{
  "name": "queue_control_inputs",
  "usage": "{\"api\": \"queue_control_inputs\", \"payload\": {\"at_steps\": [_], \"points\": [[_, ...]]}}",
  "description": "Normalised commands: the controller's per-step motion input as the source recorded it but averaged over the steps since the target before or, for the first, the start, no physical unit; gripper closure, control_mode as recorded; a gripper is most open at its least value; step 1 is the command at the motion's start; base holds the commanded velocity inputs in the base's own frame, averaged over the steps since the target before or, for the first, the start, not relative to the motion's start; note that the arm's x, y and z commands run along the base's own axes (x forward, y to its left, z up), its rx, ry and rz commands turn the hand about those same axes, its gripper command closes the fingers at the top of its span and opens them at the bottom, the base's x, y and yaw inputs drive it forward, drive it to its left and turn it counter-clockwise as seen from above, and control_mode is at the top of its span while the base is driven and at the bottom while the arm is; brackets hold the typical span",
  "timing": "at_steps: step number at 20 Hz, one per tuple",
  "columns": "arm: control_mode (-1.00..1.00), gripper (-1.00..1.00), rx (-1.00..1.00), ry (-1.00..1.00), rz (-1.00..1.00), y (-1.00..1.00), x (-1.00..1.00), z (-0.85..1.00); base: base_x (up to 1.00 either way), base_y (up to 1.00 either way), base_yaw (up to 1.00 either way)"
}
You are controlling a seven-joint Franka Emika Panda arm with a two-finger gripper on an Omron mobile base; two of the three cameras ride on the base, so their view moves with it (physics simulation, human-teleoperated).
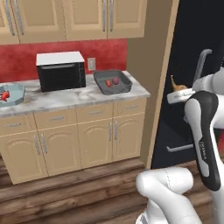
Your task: Place one onion and one fish in each tupperware on the nearby counter, to pack two identical lunches.
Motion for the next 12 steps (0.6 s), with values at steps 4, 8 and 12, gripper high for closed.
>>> {"api": "queue_control_inputs", "payload": {"at_steps": [4,8,12], "points": [[1.0,1.0,0.0,0.0,0.0,0.0,0.0,0.0,0.98,1.0,0.03],[1.0,1.0,0.0,0.0,0.0,0.0,0.0,0.0,1.0,1.0,0.05],[1.0,1.0,0.0,0.0,0.0,0.0,0.0,0.0,0.94,1.0,0.0]]}}
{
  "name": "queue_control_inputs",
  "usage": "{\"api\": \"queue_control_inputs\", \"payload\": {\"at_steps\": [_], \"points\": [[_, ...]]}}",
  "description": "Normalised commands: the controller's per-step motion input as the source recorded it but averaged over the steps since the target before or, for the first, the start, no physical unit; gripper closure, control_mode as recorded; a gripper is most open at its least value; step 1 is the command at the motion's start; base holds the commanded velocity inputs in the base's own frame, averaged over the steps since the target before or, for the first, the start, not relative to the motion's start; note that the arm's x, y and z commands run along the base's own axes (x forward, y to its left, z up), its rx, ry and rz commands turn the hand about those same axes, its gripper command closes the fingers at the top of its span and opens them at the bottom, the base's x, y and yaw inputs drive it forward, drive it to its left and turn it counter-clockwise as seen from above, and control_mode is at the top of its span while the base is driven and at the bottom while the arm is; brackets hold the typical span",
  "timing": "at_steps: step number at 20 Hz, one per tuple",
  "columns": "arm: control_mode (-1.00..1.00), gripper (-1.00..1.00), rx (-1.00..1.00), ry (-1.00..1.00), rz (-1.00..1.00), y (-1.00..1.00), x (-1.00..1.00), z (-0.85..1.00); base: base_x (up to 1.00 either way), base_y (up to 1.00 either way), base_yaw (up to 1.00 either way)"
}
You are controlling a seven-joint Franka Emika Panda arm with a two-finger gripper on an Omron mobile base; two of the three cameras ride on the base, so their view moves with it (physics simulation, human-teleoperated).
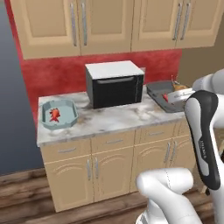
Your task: Place one onion and one fish in each tupperware on the nearby counter, to pack two identical lunches.
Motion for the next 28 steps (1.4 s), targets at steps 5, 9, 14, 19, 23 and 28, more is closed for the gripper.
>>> {"api": "queue_control_inputs", "payload": {"at_steps": [5,9,14,19,23,28], "points": [[1.0,1.0,0.0,0.0,0.0,0.0,0.0,0.0,0.77,1.0,0.0],[1.0,1.0,0.0,0.0,0.0,0.0,0.0,0.0,0.49,1.0,0.0],[1.0,1.0,0.0,0.0,0.0,0.0,0.0,0.0,0.27,0.64,-0.05],[1.0,1.0,0.0,0.0,0.0,0.0,0.0,0.0,0.39,0.31,-0.09],[1.0,1.0,0.0,0.0,0.0,0.0,0.0,0.0,0.36,0.13,-0.05],[-1.0,1.0,-0.09,0.0,0.0,0.15,0.02,-0.81,0.0,0.0,0.0]]}}
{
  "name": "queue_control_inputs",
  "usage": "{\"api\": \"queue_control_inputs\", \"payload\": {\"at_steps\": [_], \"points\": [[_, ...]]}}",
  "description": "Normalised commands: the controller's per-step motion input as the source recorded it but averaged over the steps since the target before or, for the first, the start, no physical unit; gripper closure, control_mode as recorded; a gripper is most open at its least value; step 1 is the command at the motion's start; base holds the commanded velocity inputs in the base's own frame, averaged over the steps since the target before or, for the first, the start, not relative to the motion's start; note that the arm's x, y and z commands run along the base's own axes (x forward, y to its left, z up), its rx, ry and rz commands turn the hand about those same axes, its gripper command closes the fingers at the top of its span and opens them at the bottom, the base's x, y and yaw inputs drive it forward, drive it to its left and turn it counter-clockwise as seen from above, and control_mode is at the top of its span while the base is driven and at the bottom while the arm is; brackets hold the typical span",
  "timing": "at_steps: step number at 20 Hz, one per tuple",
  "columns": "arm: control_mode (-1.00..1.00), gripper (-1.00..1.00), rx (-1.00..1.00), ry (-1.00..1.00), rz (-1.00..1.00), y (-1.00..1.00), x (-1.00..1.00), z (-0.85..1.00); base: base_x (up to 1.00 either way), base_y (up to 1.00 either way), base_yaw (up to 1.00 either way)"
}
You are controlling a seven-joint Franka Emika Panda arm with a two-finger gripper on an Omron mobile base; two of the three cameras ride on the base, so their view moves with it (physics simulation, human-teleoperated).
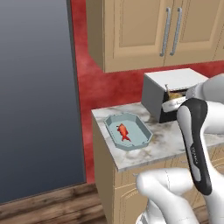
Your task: Place one onion and one fish in each tupperware on the nearby counter, to pack two identical lunches.
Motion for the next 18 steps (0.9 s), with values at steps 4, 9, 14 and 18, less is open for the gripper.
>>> {"api": "queue_control_inputs", "payload": {"at_steps": [4,9,14,18], "points": [[-1.0,1.0,-0.04,0.05,0.0,0.13,0.26,-0.71,0.0,0.0,0.0],[-1.0,1.0,-0.02,0.15,0.0,0.11,0.52,-0.74,0.0,0.0,0.0],[-1.0,1.0,0.0,0.2,0.0,0.08,0.65,-0.55,0.0,0.0,0.0],[-1.0,1.0,0.0,0.22,0.0,0.01,0.71,-0.42,0.0,0.0,0.0]]}}
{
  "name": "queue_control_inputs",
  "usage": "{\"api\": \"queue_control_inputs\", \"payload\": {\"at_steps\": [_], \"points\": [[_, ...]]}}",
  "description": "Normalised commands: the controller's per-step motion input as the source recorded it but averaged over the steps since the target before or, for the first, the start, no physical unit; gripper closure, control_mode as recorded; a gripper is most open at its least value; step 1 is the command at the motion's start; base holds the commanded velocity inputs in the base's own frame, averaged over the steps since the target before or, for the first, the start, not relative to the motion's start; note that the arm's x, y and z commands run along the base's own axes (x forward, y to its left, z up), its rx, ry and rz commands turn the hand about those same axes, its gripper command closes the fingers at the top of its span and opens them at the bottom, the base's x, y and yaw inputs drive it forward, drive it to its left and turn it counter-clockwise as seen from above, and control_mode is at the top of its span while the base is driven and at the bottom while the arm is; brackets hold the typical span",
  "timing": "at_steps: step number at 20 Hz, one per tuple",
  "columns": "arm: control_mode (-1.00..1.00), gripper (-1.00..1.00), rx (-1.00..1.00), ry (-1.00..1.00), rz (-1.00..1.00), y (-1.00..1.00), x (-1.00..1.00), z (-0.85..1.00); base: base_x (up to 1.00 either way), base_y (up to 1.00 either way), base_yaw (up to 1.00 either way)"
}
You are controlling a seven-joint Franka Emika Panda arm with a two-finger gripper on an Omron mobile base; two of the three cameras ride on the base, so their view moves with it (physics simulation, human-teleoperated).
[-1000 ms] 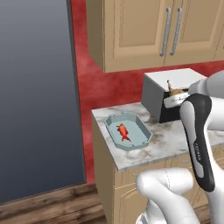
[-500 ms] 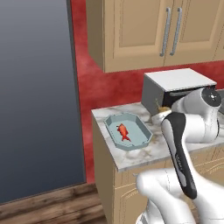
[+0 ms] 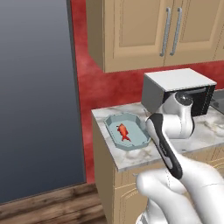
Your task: Place one onion and one fish in each tupperware on the nearby counter, to pack two identical lunches.
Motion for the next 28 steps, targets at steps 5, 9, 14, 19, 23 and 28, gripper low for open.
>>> {"api": "queue_control_inputs", "payload": {"at_steps": [5,9,14,19,23,28], "points": [[-1.0,1.0,0.0,0.2,0.0,0.11,0.75,-0.5,0.0,0.0,0.0],[-1.0,1.0,0.0,0.1,0.0,0.13,0.66,-0.38,0.0,0.0,0.0],[-1.0,1.0,0.0,0.01,0.0,0.01,0.54,-0.35,0.0,0.0,0.0],[-1.0,1.0,0.0,0.0,0.0,0.0,0.41,-0.53,0.0,0.0,0.0],[-1.0,1.0,0.0,0.0,0.0,0.05,0.41,-0.42,0.0,0.0,0.0],[-1.0,-1.0,0.0,0.0,0.0,0.12,0.48,-0.3,0.0,0.0,0.0]]}}
